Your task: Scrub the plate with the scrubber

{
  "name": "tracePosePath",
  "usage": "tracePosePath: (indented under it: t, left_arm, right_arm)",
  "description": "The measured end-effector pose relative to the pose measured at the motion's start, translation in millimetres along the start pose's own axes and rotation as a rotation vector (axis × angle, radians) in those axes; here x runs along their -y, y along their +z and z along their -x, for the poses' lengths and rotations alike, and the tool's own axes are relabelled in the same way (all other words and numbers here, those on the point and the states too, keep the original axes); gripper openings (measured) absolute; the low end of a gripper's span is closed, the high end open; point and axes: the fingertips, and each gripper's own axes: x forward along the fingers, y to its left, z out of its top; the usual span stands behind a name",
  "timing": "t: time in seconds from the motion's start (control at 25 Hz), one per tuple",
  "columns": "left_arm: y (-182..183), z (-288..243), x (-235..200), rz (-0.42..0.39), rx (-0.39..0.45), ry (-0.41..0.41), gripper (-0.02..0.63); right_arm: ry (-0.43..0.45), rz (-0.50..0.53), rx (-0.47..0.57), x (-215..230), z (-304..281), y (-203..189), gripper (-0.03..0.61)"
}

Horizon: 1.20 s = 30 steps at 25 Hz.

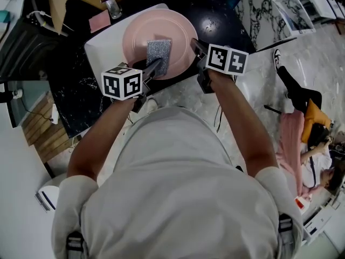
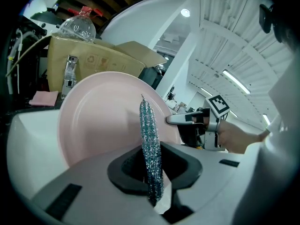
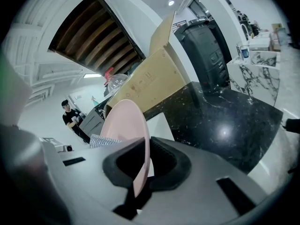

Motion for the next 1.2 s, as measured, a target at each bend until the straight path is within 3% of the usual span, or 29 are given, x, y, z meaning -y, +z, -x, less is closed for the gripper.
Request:
tracePosePath:
  t: [0.32, 0.8, 1.2]
  left_arm:
    - [-0.1, 22.8, -24.7, -0.057, -0.046, 0.056, 0.067]
    - [20.3, 52.3, -63.4, -0.117, -0.051, 0.147, 0.067]
    - [51.5, 77.0, -73.2, -0.158, 0.025, 0.186, 0.067]
  right_arm:
    - [0.003, 0.002, -0.005, 1.8, 5.0, -3.9, 0.025]
    - [-0.002, 0.019, -0.021, 0.4, 7.1, -9.0, 0.026]
    - [-0.002, 0.02, -0.044, -3.1, 4.3, -13.3, 0.025]
